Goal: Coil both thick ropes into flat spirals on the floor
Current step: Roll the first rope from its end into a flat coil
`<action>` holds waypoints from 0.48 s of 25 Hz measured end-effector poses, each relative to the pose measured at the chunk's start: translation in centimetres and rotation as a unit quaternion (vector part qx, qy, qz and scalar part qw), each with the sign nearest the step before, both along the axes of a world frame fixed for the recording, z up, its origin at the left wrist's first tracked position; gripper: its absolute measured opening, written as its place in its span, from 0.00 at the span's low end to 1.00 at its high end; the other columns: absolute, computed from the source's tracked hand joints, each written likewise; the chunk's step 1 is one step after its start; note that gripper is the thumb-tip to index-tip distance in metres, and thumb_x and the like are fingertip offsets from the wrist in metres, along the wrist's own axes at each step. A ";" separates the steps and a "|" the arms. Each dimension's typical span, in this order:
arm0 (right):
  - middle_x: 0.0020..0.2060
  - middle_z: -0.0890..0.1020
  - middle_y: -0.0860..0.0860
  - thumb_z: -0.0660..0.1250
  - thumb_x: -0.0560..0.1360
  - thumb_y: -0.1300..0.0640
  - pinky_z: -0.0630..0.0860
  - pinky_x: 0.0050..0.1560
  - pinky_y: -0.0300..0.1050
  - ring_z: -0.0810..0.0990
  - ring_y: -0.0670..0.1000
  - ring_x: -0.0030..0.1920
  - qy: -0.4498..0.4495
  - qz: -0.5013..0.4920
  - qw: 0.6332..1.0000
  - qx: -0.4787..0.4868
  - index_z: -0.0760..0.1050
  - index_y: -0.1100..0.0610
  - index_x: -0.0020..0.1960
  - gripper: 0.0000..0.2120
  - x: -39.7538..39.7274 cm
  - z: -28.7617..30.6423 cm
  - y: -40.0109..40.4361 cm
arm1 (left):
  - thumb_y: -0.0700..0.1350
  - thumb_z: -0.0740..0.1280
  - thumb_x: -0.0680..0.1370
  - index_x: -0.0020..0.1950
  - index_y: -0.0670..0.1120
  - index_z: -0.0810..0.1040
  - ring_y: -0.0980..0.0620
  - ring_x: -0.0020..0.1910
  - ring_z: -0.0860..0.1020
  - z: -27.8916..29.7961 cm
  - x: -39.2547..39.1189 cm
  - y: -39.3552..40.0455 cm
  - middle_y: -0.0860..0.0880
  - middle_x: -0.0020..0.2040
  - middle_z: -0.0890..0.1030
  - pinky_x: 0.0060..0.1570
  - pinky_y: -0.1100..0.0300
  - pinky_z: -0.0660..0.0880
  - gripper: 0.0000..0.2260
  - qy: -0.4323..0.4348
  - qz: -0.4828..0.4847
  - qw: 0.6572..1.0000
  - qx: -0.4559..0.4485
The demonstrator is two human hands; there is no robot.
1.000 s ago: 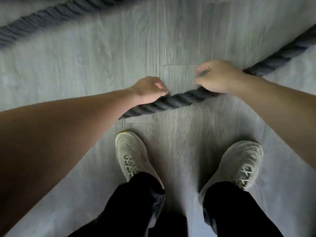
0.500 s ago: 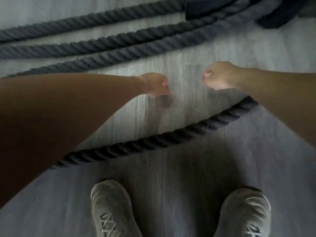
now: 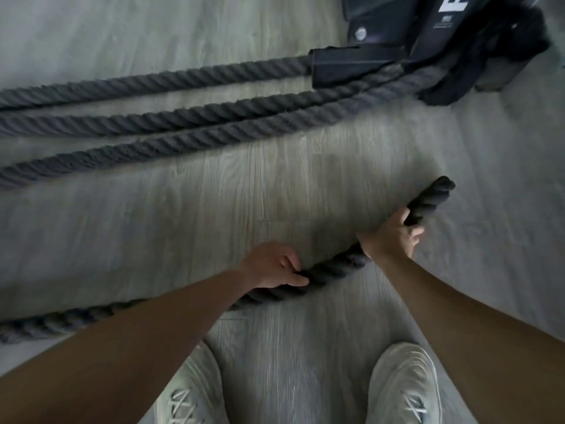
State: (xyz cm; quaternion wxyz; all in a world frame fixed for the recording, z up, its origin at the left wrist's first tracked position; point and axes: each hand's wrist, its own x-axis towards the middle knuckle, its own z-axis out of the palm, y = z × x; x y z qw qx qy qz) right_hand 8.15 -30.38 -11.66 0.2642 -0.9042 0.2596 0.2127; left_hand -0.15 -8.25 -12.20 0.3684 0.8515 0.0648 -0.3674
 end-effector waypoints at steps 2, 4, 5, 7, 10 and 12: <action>0.77 0.54 0.62 0.75 0.70 0.60 0.66 0.73 0.61 0.57 0.66 0.75 -0.010 0.106 0.994 -0.002 0.42 0.53 0.82 0.53 -0.8 0.7 0.0 | 0.60 0.77 0.69 0.50 0.54 0.81 0.57 0.47 0.82 -0.2 -0.5 -0.1 0.57 0.45 0.84 0.49 0.64 0.76 0.16 0.015 -0.024 1.000 -0.006; 0.80 0.52 0.55 0.73 0.71 0.62 0.59 0.76 0.59 0.56 0.62 0.77 -0.027 0.276 0.961 -0.017 0.37 0.53 0.83 0.55 -3.3 0.9 0.8 | 0.63 0.75 0.70 0.59 0.56 0.76 0.54 0.50 0.81 -0.3 -0.8 0.2 0.56 0.48 0.82 0.53 0.60 0.76 0.22 -0.030 0.011 0.999 0.001; 0.81 0.52 0.53 0.72 0.72 0.63 0.56 0.77 0.58 0.57 0.60 0.77 -0.037 0.343 0.938 -0.014 0.37 0.53 0.83 0.54 -5.0 0.5 1.4 | 0.62 0.74 0.70 0.66 0.57 0.71 0.52 0.53 0.80 -0.4 -0.9 0.8 0.54 0.52 0.81 0.56 0.56 0.76 0.27 -0.086 0.041 0.995 0.031; 0.81 0.52 0.50 0.70 0.73 0.65 0.53 0.78 0.57 0.56 0.56 0.77 -0.054 0.410 0.910 0.024 0.38 0.51 0.83 0.52 -7.5 -0.3 2.2 | 0.60 0.75 0.69 0.76 0.58 0.59 0.45 0.64 0.74 -0.7 -1.7 2.7 0.48 0.65 0.74 0.64 0.48 0.73 0.40 -0.209 0.055 0.966 0.146; 0.81 0.54 0.47 0.69 0.72 0.66 0.51 0.78 0.53 0.56 0.52 0.79 -0.082 0.478 0.873 0.048 0.43 0.49 0.83 0.50 -7.5 -1.2 2.4 | 0.66 0.71 0.70 0.79 0.59 0.52 0.41 0.76 0.61 -0.9 -3.4 5.9 0.45 0.78 0.61 0.71 0.43 0.66 0.44 -0.283 -0.039 0.921 0.263; 0.81 0.57 0.45 0.69 0.72 0.66 0.51 0.78 0.52 0.56 0.49 0.78 -0.087 0.542 0.835 0.037 0.46 0.47 0.83 0.49 -5.9 -1.3 3.4 | 0.68 0.67 0.73 0.80 0.58 0.53 0.41 0.79 0.57 -1.4 -3.4 7.3 0.45 0.81 0.58 0.74 0.41 0.62 0.41 -0.301 -0.056 0.912 0.274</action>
